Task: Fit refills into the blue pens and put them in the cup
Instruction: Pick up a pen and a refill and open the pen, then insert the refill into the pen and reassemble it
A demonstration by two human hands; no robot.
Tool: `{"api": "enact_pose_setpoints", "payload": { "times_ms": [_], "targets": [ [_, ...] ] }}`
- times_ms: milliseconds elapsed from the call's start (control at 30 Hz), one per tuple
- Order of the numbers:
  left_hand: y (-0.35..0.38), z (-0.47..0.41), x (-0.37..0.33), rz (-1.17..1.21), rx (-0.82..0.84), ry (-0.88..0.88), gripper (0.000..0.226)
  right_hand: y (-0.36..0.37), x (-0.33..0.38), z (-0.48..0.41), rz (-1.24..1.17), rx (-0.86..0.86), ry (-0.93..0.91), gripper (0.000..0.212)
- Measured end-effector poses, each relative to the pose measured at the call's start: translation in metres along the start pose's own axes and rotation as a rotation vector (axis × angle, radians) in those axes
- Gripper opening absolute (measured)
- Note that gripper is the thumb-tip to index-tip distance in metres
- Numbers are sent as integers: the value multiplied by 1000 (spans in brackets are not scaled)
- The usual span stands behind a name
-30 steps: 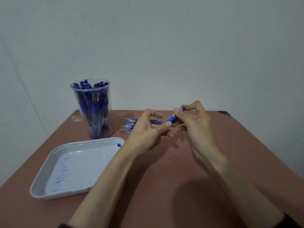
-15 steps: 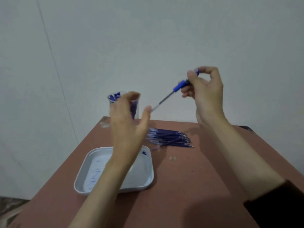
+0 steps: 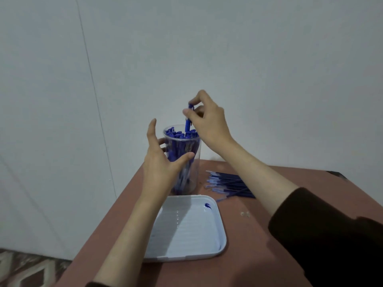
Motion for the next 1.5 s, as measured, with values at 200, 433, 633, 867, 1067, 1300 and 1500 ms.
{"api": "enact_pose_setpoints", "payload": {
  "times_ms": [200, 433, 633, 867, 1067, 1300, 1500],
  "targets": [
    [-1, -2, 0, 25, 27, -3, 107, 26, -8, 1, 196, 173, 13, 13],
    [1, -2, 2, 25, 39, -13, 106, 25, -16, -3, 403, 239, 42, 21],
    [-6, 12, -21, -190, -97, 102, 86, 10, -19, 14, 366, 277, -13, 30],
    [12, 43, -75, -232, -174, 384, 32, -14, -118, 67, 357, 517, 181, 46],
    [71, 50, -59, -241, 92, 348, 30, 4, -167, 101, 544, 614, 220, 54],
    [91, 49, -36, -273, 200, 201, 26, 33, -167, 106, 634, 594, 176, 54],
    [87, 47, -32, -296, 211, 184, 30, 22, -145, 118, 526, 572, -30, 36]
  ]
}}
Point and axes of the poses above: each hand's wrist, its own z-axis away from the middle knuckle, its own y-axis out of the palm, x = y × z, the point moved 10 cm from there along -z, towards the middle knuckle, and after that the axes turned 9 degrees about z, right-handed, at the moved point
